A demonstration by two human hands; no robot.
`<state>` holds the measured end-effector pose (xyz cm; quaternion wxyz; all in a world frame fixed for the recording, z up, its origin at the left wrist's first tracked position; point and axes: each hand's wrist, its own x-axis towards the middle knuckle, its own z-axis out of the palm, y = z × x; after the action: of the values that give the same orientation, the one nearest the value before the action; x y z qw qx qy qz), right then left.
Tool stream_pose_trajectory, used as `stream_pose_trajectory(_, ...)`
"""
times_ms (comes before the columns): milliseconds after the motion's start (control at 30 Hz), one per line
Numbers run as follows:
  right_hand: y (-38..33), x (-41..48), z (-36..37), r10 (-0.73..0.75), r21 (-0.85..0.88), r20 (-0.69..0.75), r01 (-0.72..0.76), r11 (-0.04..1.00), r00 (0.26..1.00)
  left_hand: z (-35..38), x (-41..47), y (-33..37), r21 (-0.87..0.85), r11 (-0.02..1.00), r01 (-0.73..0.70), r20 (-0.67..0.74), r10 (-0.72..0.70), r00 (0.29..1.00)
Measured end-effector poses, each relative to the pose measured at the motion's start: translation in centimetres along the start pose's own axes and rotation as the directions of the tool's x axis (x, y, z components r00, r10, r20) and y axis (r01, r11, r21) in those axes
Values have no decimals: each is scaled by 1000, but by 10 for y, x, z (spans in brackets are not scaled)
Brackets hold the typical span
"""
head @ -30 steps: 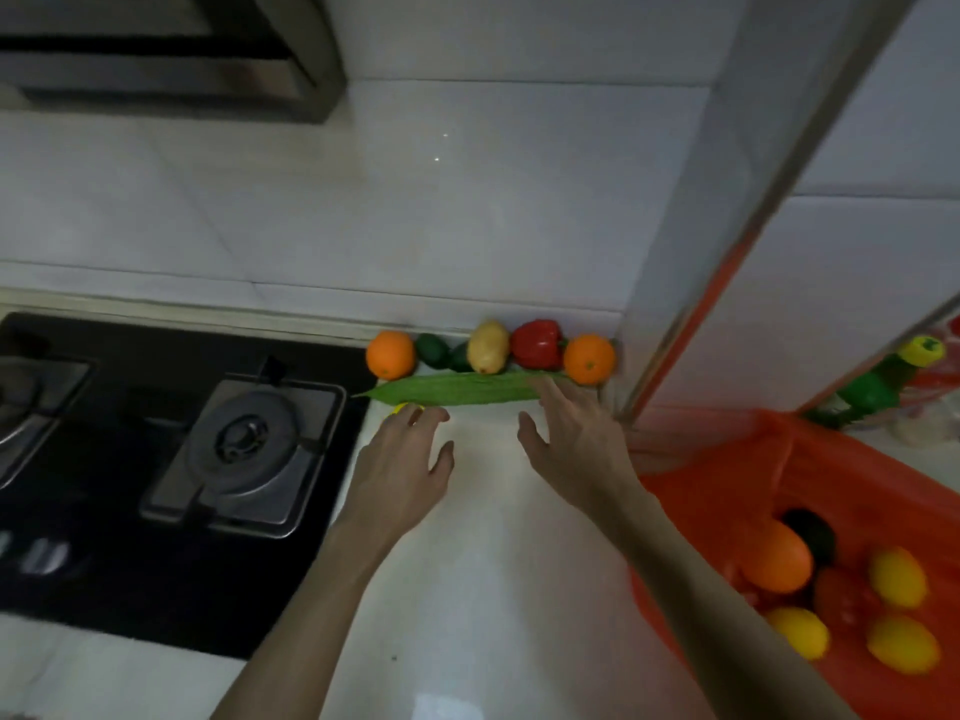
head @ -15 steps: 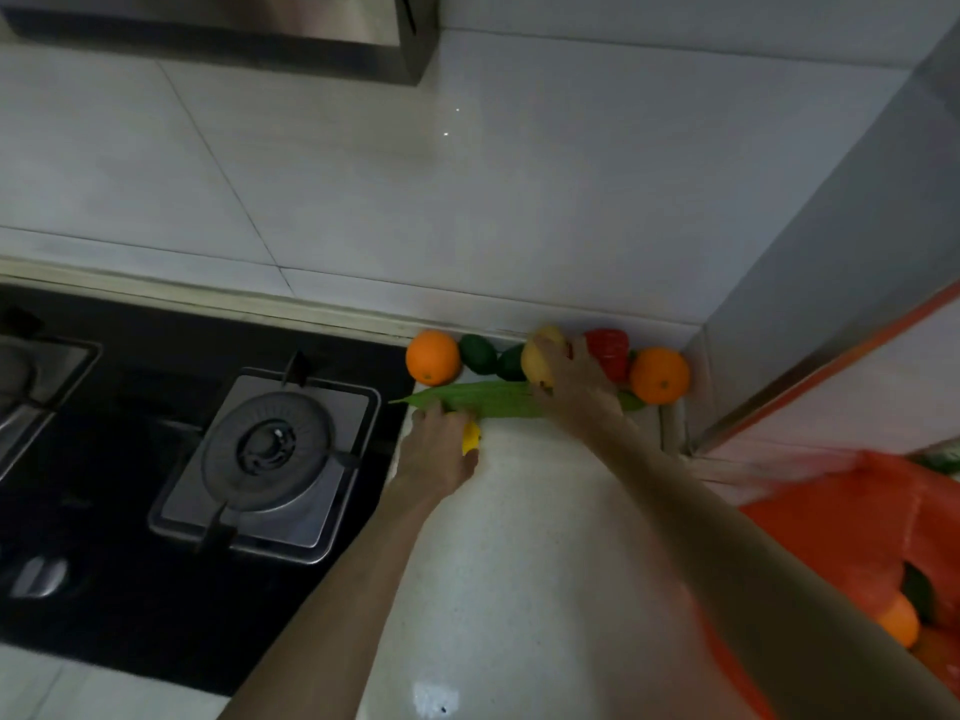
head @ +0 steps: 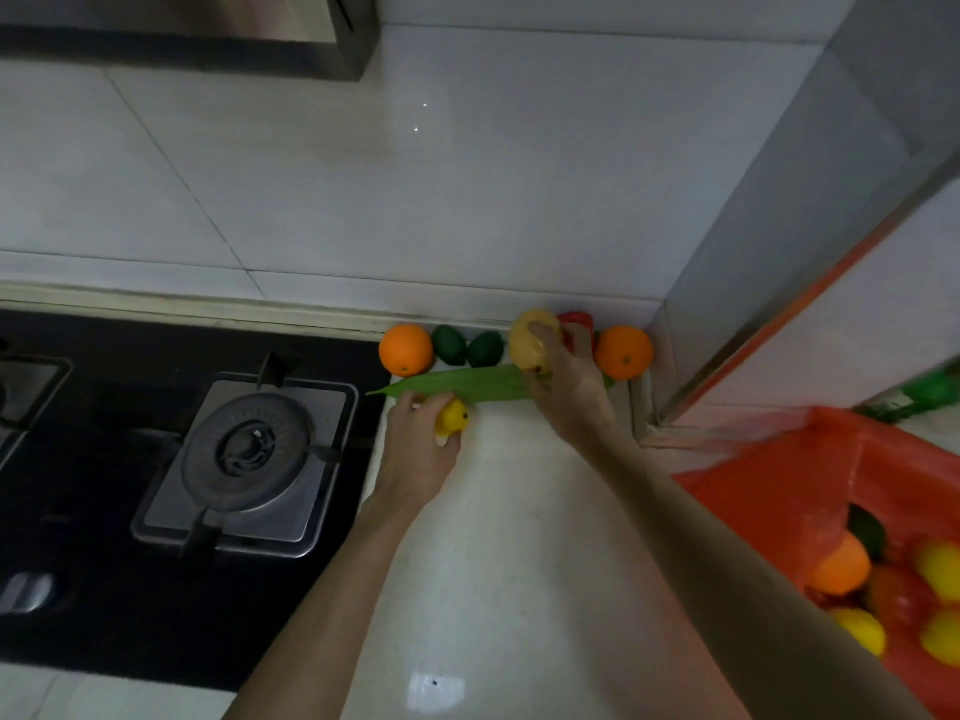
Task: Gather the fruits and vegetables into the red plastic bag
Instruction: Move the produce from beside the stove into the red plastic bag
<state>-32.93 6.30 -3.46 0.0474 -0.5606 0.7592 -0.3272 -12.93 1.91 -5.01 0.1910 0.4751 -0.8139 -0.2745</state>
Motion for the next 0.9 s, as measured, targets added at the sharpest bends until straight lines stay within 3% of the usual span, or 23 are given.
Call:
stream_pose_trajectory(200,2,-90,-88,72,174,-173,-42,984,982,0,-41,66,-161,982,-96,-21,94,995)
stream_pose_trajectory(400,29,-187,-168,269,116,-249,-247,962,931,38,-71,158,-276,925,-261,26,278,960)
stream_pose_trajectory(600,73,-263,-234,428,51,-376,-443,895,822,99,-107,260,-366,836,-409,89,469,879)
stream_pose_trajectory(767,128,-309,-257,580,62,-324,-595,801,747,161,-143,317,-352,821,-449,283,551,785)
stream_pose_trajectory(900,164,-315,-258,625,34,-202,-632,774,754,202,-134,329,-214,838,-501,382,544,747)
